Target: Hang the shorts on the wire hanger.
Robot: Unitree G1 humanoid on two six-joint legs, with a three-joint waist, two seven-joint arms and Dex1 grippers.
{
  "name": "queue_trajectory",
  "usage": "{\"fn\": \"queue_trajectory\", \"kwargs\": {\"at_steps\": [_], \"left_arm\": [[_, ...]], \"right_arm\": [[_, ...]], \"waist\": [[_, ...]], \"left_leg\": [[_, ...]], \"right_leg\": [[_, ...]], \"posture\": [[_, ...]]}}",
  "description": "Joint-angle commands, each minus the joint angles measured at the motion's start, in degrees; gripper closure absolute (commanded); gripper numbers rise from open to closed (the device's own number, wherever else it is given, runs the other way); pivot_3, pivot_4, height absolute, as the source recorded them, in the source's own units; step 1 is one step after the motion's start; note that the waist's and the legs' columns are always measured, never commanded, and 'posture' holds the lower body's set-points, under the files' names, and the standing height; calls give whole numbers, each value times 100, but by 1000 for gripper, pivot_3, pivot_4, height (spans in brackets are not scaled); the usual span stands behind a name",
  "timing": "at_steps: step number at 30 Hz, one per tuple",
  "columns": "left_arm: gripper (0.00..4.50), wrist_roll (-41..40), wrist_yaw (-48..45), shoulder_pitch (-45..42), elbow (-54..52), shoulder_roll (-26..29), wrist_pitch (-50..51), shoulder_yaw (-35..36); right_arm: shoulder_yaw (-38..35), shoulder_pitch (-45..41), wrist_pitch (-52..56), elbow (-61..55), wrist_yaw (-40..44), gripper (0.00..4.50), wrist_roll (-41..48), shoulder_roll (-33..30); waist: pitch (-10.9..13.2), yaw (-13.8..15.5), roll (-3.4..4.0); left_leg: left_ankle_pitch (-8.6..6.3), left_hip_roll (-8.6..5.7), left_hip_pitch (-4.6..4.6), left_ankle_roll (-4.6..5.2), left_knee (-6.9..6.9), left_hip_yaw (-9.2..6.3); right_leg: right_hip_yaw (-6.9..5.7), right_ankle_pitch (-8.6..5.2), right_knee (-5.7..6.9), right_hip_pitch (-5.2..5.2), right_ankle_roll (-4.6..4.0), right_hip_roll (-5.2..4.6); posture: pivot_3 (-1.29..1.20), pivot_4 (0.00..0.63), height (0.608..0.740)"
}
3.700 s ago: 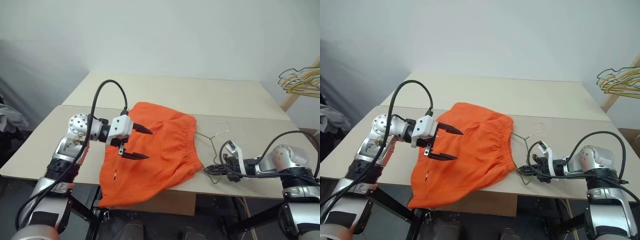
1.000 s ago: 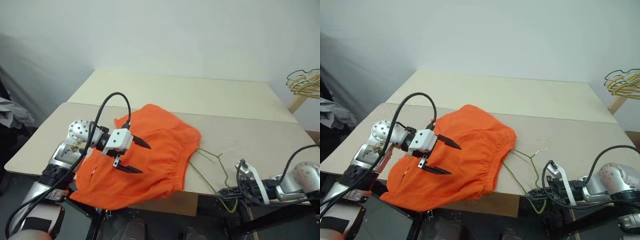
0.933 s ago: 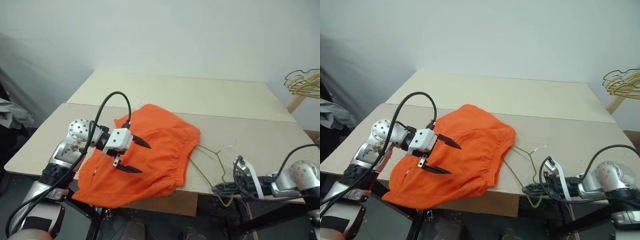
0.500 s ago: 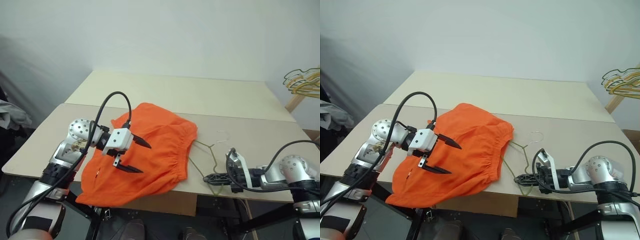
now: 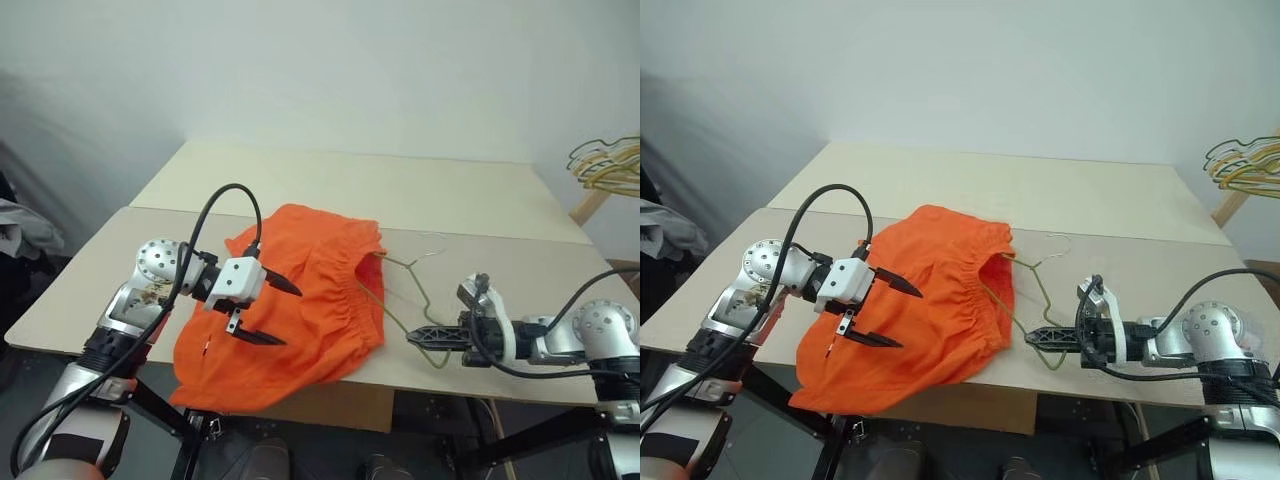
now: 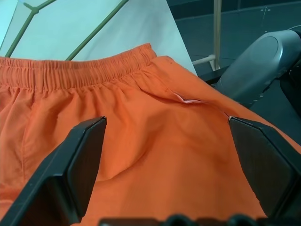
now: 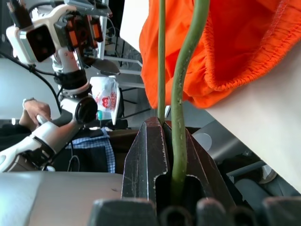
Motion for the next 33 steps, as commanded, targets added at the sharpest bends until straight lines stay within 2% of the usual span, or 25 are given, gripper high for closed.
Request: {"fn": "queue_trajectory", "kwargs": {"at_steps": [1, 5, 10, 12, 17, 24, 30, 33], "left_arm": [[19, -26, 37, -103, -96, 28, -106, 77], [19, -23, 21, -128, -82, 21, -108, 60], [19, -11, 15, -172, -50, -1, -117, 46], [19, -11, 15, -179, -43, -7, -119, 42], [19, -8, 12, -204, -20, -38, -118, 24], [19, 0, -10, -217, 26, -49, -156, 10], [19, 6, -24, -275, 93, -27, -198, 24], [19, 33, -53, -432, 267, -9, -289, 59]], "right_arm": [[-365, -226, -204, 627, -225, 4500, -412, 145], [-834, -475, -585, 1207, -826, 4500, -888, 548], [-941, -302, -596, 467, -719, 4500, -849, 820], [-1186, -449, -589, 833, -1022, 4500, -996, 983], [-1184, -538, -471, 905, -1363, 4500, -1294, 1260], [-1577, -1115, -888, 1188, -2386, 4500, -1941, 1792], [-1693, -1202, -769, 75, -2342, 4500, -1797, 1674], [-1076, -1049, -1027, -1356, -2006, 4500, -1870, 1175]], "waist": [[0, 10, 0], [0, -2, 0], [1, -11, 7], [1, -13, 7], [1, -20, 7], [1, -61, 10], [3, -39, 16], [13, -33, 34]], "left_leg": [[0, 0, 1, 0, 1, 0], [0, 0, 6, 0, 1, 2], [0, 0, 0, 0, -2, -1], [0, 1, -7, 0, -3, -1], [0, 0, -9, 0, -3, 1], [1, 1, -4, -1, -3, 4], [1, 0, -41, -1, -5, 3], [1, 0, -49, 0, -6, 3]], "right_leg": [[0, -2, 0, 1, -4, 0], [2, -2, 7, -1, -7, 2], [1, 2, 10, -7, 0, 4], [1, 6, 9, -12, 7, 5], [1, 6, 6, -13, 7, 3], [4, 9, 18, -22, 3, 5], [3, 9, 14, -46, 4, 3], [3, 10, 12, -53, 2, 3]], "posture": [[291, 0, 740], [291, 0, 740], [285, 0, 740], [285, 0, 740], [273, 0, 740], [263, 0, 740], [252, 0, 740], [240, 0, 740]]}}
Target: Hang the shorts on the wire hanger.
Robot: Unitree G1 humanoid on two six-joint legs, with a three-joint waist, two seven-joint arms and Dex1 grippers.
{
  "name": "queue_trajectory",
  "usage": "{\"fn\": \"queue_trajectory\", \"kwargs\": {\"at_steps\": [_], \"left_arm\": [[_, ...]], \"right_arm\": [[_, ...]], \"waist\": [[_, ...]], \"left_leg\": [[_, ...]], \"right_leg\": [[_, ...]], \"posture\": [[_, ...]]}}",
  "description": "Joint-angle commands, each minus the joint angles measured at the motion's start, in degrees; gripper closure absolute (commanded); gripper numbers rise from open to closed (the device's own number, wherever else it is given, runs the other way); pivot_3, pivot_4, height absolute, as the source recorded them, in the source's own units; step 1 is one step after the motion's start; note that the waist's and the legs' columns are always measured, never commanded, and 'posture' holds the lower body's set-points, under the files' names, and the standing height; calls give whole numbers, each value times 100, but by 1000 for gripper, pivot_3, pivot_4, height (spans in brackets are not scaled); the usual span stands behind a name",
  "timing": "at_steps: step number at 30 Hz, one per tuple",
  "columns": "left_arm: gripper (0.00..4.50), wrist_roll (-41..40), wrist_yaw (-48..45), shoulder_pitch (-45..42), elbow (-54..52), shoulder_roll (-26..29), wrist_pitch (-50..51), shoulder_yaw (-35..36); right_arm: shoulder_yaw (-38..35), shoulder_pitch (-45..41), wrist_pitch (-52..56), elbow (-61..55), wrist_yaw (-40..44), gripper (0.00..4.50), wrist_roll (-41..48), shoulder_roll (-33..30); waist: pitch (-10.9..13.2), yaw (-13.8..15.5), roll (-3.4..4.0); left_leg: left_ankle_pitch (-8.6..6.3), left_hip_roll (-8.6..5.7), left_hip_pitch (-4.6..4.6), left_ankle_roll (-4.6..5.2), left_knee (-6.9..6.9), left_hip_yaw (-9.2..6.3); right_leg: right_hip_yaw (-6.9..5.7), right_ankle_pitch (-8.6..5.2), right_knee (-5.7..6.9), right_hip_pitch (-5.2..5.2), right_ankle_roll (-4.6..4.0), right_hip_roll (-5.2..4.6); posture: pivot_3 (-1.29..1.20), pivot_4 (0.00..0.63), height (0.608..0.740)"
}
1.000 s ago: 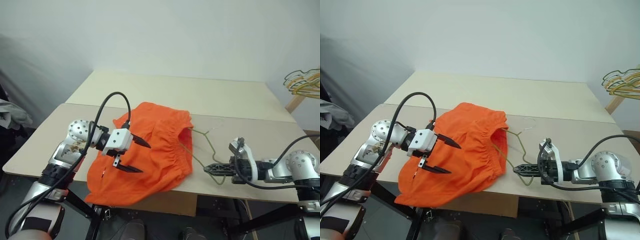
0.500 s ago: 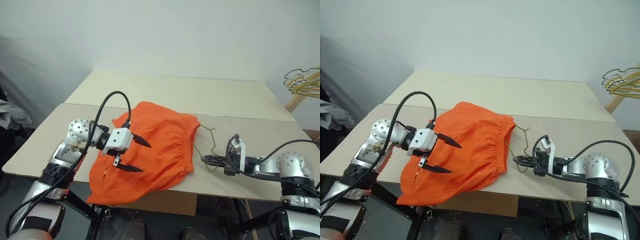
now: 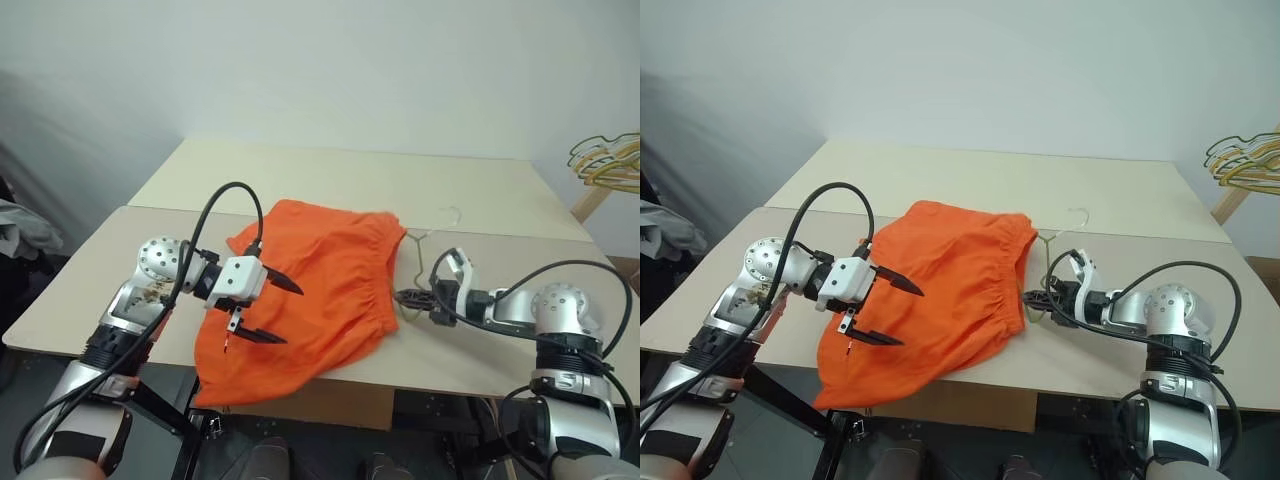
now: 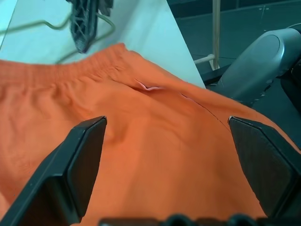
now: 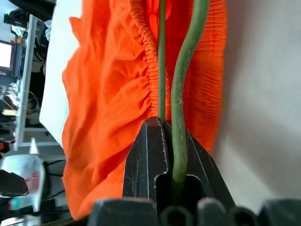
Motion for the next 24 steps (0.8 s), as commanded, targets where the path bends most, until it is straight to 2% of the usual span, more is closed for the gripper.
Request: {"fn": "queue_trajectory", "kwargs": {"at_steps": [1, 7, 11, 14, 17, 24], "left_arm": [[19, 27, -26, -336, 163, 33, -172, 100], [19, 226, -54, -1491, 1437, -40, -762, 216], [19, 382, -59, -2612, 2635, -181, -1274, 304], [19, 507, -134, -3310, 3460, -297, -1704, 337], [19, 720, -181, -3920, 4269, -421, -2200, 289], [19, 1411, -245, -4929, 5638, -695, -3048, 24]], "right_arm": [[484, -34, -354, -1546, 422, 4500, 14, -591], [2440, -612, -1684, -2731, 1514, 4500, -1252, -2383], [3100, -1399, -2108, -2580, 2541, 4500, -1573, -2923], [3610, -1824, -2334, -2566, 3119, 4500, -1885, -3108], [3856, -2200, -2360, -2495, 3451, 4500, -2038, -3027], [4480, -2682, -2564, -2361, 4035, 4500, -2670, -2909]], "waist": [[10, 6, 17], [18, -48, 29], [18, -168, 28], [18, -249, 28], [18, -332, 28], [19, -434, 28]], "left_leg": [[0, -1, -7, 0, 1, -2], [1, 0, -11, -2, 9, 1], [2, 0, -12, -3, 15, 3], [2, -1, -18, -3, 14, 6], [-1, -1, -25, -2, 9, 5], [-1, -5, -83, -2, 12, 6]], "right_leg": [[-2, 0, 1, -4, 0, 0], [-4, -15, 0, -15, -16, -1], [-2, -23, -3, -10, -33, -2], [0, -23, -9, -14, -32, -2], [0, -10, -7, -22, -6, -2], [3, 11, 20, -98, -40, -2]], "posture": [[240, 0, 740], [185, 0, 740], [149, 0, 740], [131, 0, 740], [123, 0, 740], [93, 0, 740]]}}
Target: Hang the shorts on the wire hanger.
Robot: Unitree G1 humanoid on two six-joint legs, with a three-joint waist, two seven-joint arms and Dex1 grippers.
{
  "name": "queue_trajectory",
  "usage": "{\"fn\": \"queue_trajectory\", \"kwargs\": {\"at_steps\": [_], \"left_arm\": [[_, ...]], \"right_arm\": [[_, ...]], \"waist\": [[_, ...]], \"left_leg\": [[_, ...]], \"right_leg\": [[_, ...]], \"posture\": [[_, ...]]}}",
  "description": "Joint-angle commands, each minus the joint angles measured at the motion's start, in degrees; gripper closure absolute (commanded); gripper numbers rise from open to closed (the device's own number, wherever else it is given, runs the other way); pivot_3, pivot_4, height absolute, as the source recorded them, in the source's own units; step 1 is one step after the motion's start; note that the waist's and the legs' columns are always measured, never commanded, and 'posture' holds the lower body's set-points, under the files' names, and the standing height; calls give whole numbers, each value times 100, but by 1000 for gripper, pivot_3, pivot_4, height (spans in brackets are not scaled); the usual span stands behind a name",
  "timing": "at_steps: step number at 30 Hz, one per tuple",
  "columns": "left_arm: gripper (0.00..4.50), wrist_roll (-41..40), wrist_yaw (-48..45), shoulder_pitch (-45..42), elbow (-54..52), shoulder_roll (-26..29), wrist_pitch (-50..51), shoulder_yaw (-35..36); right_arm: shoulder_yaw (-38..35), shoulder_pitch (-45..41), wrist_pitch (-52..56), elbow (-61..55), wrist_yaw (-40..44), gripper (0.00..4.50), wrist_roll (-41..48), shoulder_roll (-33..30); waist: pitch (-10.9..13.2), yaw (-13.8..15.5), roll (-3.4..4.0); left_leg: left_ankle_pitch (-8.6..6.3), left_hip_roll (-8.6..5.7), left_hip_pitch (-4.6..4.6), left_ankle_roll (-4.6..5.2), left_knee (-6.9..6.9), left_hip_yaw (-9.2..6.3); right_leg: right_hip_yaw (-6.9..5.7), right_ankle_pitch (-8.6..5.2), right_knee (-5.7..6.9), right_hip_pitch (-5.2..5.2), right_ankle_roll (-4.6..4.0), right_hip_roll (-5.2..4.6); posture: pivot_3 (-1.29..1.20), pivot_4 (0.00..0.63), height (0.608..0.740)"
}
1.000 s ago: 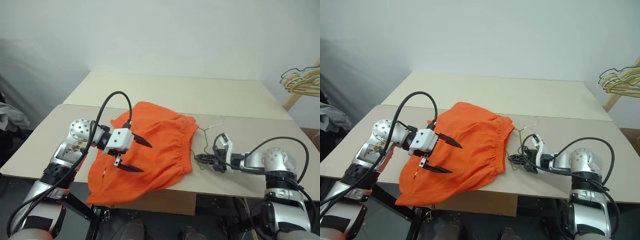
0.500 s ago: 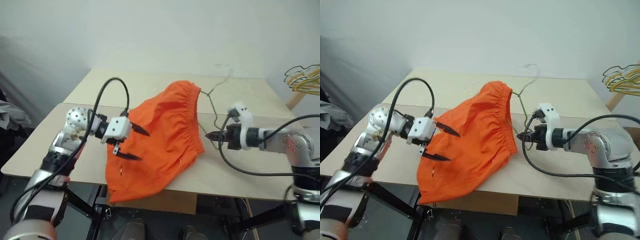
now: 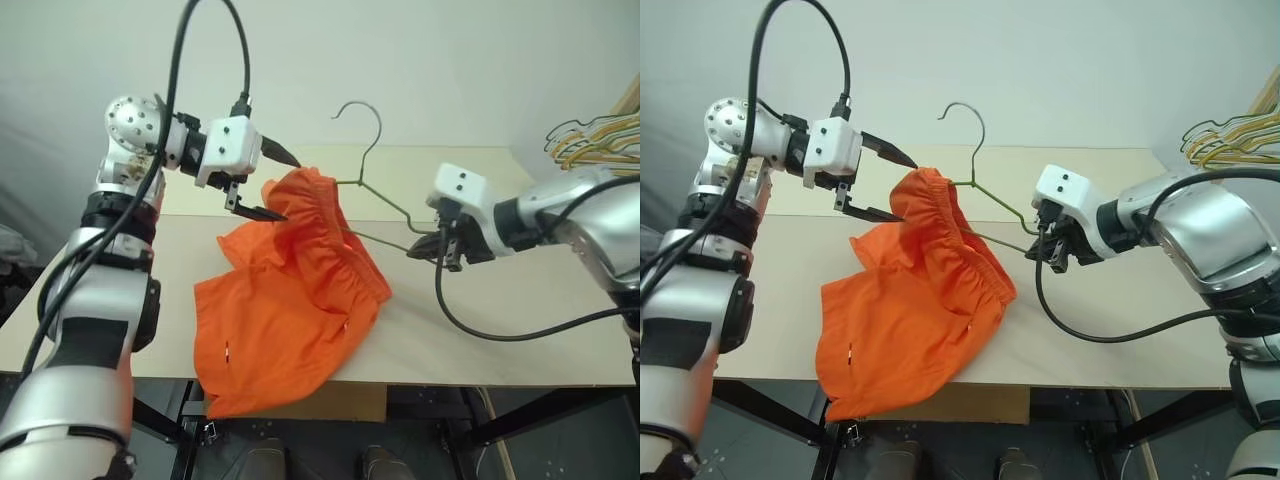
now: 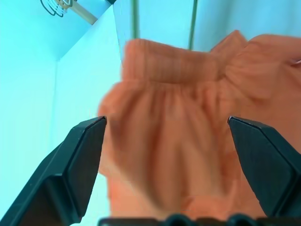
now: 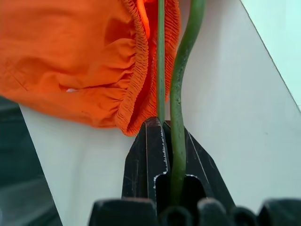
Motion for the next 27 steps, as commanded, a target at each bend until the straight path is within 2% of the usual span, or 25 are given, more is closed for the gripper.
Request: {"fn": "queue_trajectory", "kwargs": {"at_steps": [1, 6, 9, 13, 23, 25, 27], "left_arm": [[19, 340, -152, -460, 451, -96, -340, -236], [19, 1367, 675, -563, 869, -369, -764, -740], [19, 1599, 516, -572, 1033, -483, -693, -873], [903, 1858, 879, -441, 1128, -586, -677, -932], [4148, 1538, 695, -186, 1140, -606, -319, -488], [4469, 1453, 629, -127, 1110, -613, -205, -386], [4469, 1427, 715, -84, 1079, -632, -67, -293]], "right_arm": [[99, -313, -165, -10, 276, 4500, -268, 71], [219, -492, -101, -57, 574, 4500, -404, 154], [232, -567, -52, -53, 673, 4500, -458, 197], [201, -630, 60, -57, 716, 4500, -527, 253], [-77, -557, 295, -26, 600, 4500, -508, 293], [-190, -356, -74, -112, 514, 4500, -595, 258], [-373, -168, -83, -165, 320, 4500, -586, 309]], "waist": [[0, -35, 0], [0, -59, 0], [0, -64, 0], [0, -95, 0], [0, -108, 0], [0, -110, 0], [0, -117, 0]], "left_leg": [[0, -1, -4, 0, 1, 0], [0, -2, -2, 0, 1, 0], [1, -2, -2, -1, 5, 0], [0, -1, -2, -1, 5, 2], [1, -1, -2, -1, 5, 3], [1, -1, -2, -2, 6, 3], [1, -2, -2, -2, 5, 3]], "right_leg": [[1, 0, 2, -5, -1, 0], [3, 0, 9, -6, -1, 0], [3, 1, 14, -8, -2, 0], [5, 1, 16, -11, -3, 0], [6, 2, 21, -13, -5, 0], [6, 2, 22, -13, -5, 0], [5, 2, 21, -12, -5, 0]], "posture": [[93, 0, 740], [80, 0, 740], [69, 0, 740], [51, 0, 740], [43, 0, 740], [42, 0, 740], [41, 0, 740]]}}
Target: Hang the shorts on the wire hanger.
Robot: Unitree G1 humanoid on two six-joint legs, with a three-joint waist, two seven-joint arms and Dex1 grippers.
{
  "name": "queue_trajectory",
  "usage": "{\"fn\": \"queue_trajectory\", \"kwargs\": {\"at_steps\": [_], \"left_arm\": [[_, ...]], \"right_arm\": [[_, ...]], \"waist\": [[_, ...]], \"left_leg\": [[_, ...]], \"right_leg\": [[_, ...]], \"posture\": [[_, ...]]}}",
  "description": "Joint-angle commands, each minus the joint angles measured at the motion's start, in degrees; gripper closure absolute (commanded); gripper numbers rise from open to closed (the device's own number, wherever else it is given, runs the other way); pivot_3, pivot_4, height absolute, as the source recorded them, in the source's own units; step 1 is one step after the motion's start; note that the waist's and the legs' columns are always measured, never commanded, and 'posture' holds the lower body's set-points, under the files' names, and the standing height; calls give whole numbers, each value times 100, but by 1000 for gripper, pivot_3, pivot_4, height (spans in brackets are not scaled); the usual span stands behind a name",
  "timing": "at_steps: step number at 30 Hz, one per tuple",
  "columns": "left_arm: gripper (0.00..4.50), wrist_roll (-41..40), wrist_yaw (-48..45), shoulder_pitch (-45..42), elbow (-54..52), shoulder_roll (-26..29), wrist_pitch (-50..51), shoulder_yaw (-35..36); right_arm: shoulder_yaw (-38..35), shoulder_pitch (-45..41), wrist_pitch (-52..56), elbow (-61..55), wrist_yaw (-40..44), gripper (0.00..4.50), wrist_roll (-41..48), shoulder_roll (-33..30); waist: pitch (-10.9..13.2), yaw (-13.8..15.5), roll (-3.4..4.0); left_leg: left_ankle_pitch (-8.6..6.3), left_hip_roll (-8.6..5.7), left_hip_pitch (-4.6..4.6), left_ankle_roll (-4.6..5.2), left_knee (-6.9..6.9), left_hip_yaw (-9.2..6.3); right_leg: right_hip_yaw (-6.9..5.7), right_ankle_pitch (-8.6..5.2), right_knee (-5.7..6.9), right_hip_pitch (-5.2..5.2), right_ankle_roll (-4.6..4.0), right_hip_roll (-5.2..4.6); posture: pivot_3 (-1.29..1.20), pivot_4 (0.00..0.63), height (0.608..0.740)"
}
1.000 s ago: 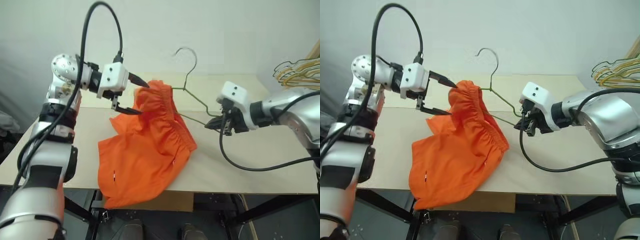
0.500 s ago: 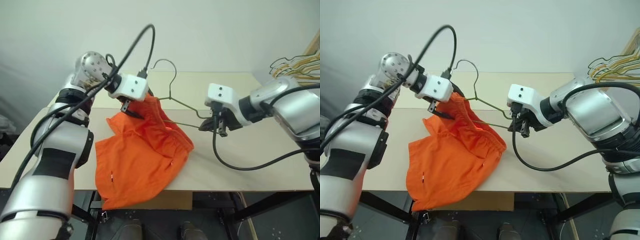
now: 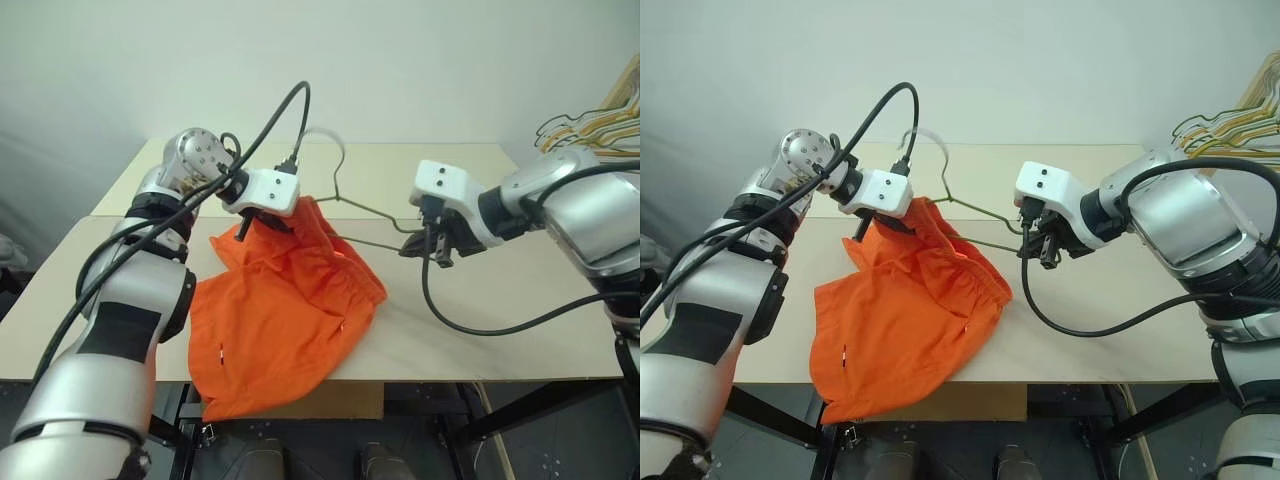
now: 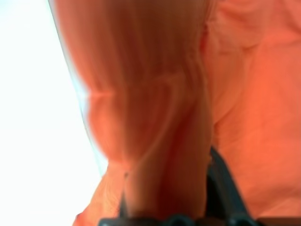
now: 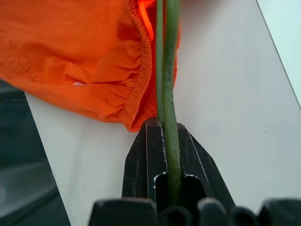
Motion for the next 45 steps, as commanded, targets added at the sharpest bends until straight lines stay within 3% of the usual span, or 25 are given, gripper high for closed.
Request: {"fn": "queue_trajectory", "kwargs": {"at_steps": [1, 3, 6, 13, 14, 16, 18, 21, 24, 28, 31, 34, 38, 45], "left_arm": [[4495, -300, 52, 22, -135, 25, 160, 332], [4500, -374, -5, 68, -164, 26, 256, 419], [4500, -434, -150, 148, -211, 46, 373, 512], [4500, -414, -268, 217, -252, 98, 561, 572], [4500, -422, -280, 199, -245, 98, 620, 581], [4500, -432, -320, 156, -236, 94, 727, 590], [4500, -462, -418, 122, -238, 93, 836, 611], [4500, -473, -510, 81, -250, 79, 926, 634], [4500, -450, -512, 71, -261, 55, 929, 629], [4500, -459, -538, 53, -264, 29, 948, 645], [4500, -454, -557, 63, -278, 43, 934, 647], [4500, -461, -583, 83, -298, 71, 930, 654], [4500, -454, -566, 107, -302, 96, 918, 656], [4500, -439, -475, 124, -293, 101, 911, 658]], "right_arm": [[-579, 226, -150, -149, -255, 4246, 14, -21], [-757, 413, -37, -245, -417, 3815, 18, -56], [-1309, 864, 251, -446, -766, 2693, 67, -190], [-3578, 2251, 1090, -1176, -1522, 267, 438, -284], [-4138, 2783, 1142, -1388, -1511, 26, 479, -275], [-5083, 4005, 1139, -1908, -1477, 26, 525, -70], [-5585, 4925, 980, -2379, -1443, 26, 714, 298], [-5352, 5546, 691, -2789, -2032, 26, 847, 1354], [-4565, 5483, 471, -2739, -2802, 26, 714, 2334], [-3614, 4975, 141, -2029, -3796, 26, 506, 3757], [-3040, 4754, 123, -1602, -4006, 26, 391, 4030], [-2950, 4620, 265, -1445, -3951, 26, 648, 4130], [-2912, 4549, 337, -1402, -3854, 937, 878, 4039], [-2912, 4559, 806, -1480, -3586, 3567, 1404, 3572]], "waist": [[0, -3, 0], [0, -4, 0], [0, 3, 0], [0, 36, -1], [-1, 36, -1], [-12, 95, -20], [-16, 82, -26], [-17, -9, -27], [-14, -183, -27], [-14, -372, -22], [-13, -418, -19], [-13, -404, -20], [-13, -372, -20], [-13, -343, -20]], "left_leg": [[0, -1, 0, 0, 0, 1], [0, -1, 0, 0, 1, 0], [1, -1, 0, -1, 2, -2], [1, -3, 3, -1, 3, -2], [1, -3, 4, -1, 2, -4], [1, -3, 6, -1, 1, -12], [0, -4, 13, 0, 2, -21], [0, -9, 31, 0, 5, -19], [2, -7, 89, -1, 7, -27], [3, -5, 165, -3, -6, -44], [3, -7, 161, -3, -16, -61], [-7, -11, 146, -5, -16, -67], [-13, -24, 138, -6, -15, -68], [-12, -23, 152, -7, -11, -72]], "right_leg": [[1, 0, 0, 0, 0, -1], [0, 1, 1, 1, 0, -1], [-1, 1, 1, 2, -1, -1], [1, 3, 2, 6, -2, 0], [0, 3, 2, 8, -2, 0], [-5, 3, -1, 16, -2, 0], [-10, 2, -3, 30, -1, 0], [-1, 3, 0, 46, 2, 0], [-1, -17, -1, 105, 44, 7], [1, -36, 0, 163, 6, 20], [-3, -28, 0, 166, 29, 25], [-5, -25, -8, 163, 14, 23], [-6, -20, -14, 163, 8, 8], [-9, -40, -7, 170, 42, 10]], "posture": [[42, 0, 740], [41, 0, 740], [41, 0, 740], [40, 0, 740], [41, 0, 740], [45, 0, 740], [46, 0, 740], [46, 0, 740], [45, 0, 740], [56, 0, 740], [67, 0, 740], [74, 0, 740], [82, 0, 740], [79, 0, 740]]}}
